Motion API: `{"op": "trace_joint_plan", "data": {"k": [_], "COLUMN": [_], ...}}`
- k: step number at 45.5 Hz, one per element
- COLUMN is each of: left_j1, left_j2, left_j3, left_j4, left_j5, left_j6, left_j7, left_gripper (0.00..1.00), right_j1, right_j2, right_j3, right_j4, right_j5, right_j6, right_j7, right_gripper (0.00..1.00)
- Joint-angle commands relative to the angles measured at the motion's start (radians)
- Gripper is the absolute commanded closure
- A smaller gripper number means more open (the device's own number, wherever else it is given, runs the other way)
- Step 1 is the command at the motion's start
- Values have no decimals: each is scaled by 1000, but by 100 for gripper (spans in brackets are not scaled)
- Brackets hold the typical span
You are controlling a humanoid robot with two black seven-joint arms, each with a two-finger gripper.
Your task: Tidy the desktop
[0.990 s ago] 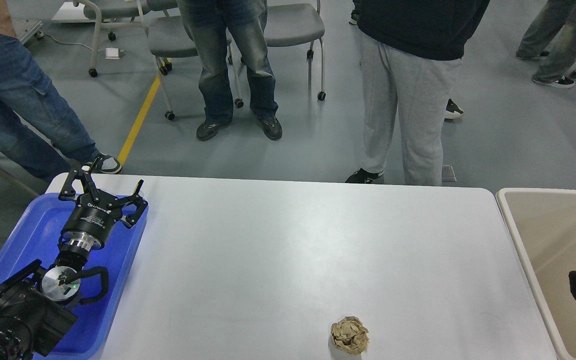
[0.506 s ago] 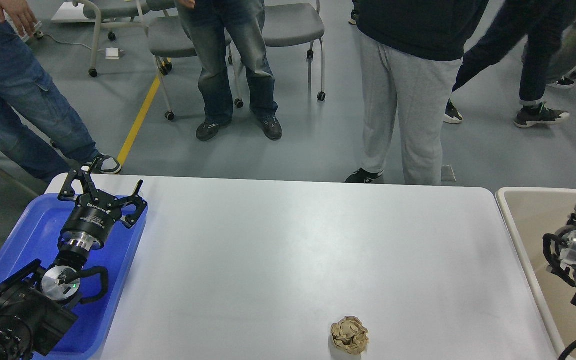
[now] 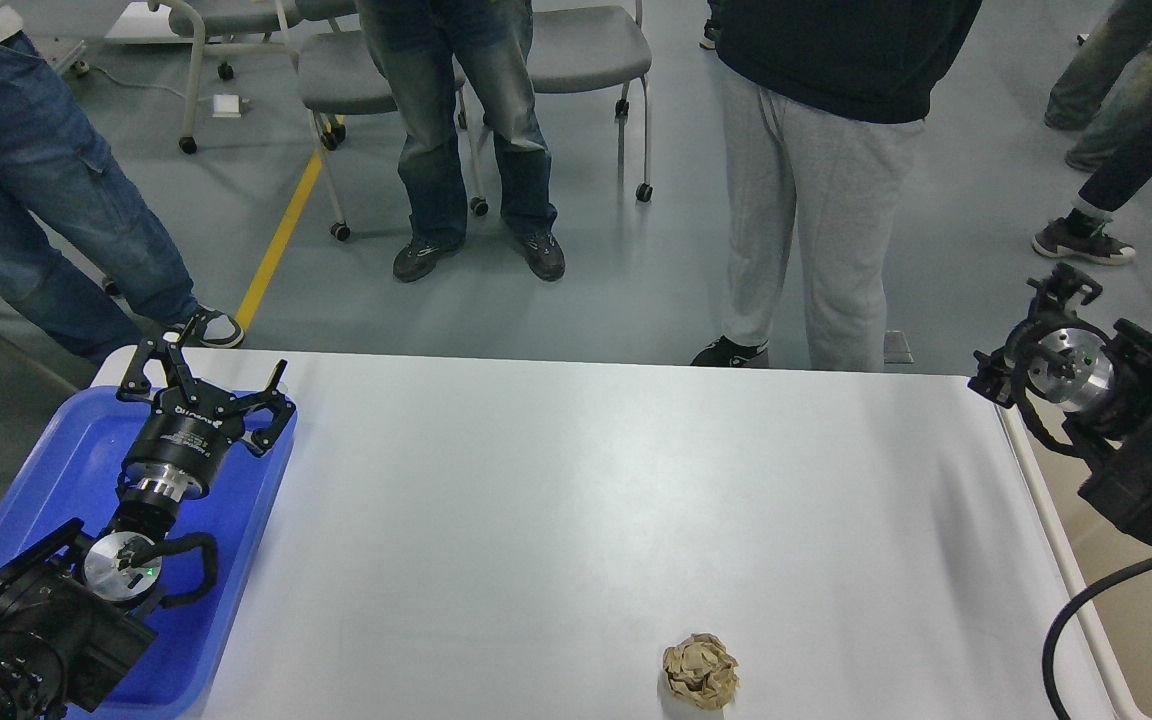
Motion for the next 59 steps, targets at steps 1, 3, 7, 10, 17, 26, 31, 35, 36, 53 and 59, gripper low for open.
{"op": "trace_joint_plan", "data": {"k": [1, 3, 7, 10, 17, 26, 31, 35, 36, 53, 59], "left_j1": [0, 0, 0, 0, 0, 0, 0, 0, 0, 0, 0], "left_j2": [0, 0, 0, 0, 0, 0, 0, 0, 0, 0, 0], "left_j3": [-1, 1, -1, 1, -1, 1, -1, 1, -1, -1, 1], "left_j4": [0, 0, 1, 0, 0, 0, 0, 0, 0, 1, 0], "left_j5": [0, 0, 0, 0, 0, 0, 0, 0, 0, 0, 0], "left_j6": [0, 0, 0, 0, 0, 0, 0, 0, 0, 0, 0], "left_j7": [0, 0, 0, 0, 0, 0, 0, 0, 0, 0, 0], "left_gripper": [0, 0, 0, 0, 0, 0, 0, 0, 0, 0, 0], "right_j1": [29, 31, 29, 28, 25, 14, -13, -44, -52, -184, -202], "right_j2": [-7, -10, -5, -2, 25, 132, 211, 252, 258, 295, 295], "right_j3": [164, 186, 244, 284, 338, 364, 362, 362, 362, 347, 341], "right_j4": [183, 210, 262, 313, 413, 448, 442, 440, 439, 387, 335], "right_j5": [0, 0, 0, 0, 0, -5, -17, -17, -17, -19, -19], "right_j6": [118, 147, 212, 258, 325, 407, 454, 485, 493, 615, 646], "right_j7": [43, 43, 42, 42, 42, 42, 42, 42, 42, 43, 43], "right_gripper": [0, 0, 0, 0, 0, 0, 0, 0, 0, 0, 0]}}
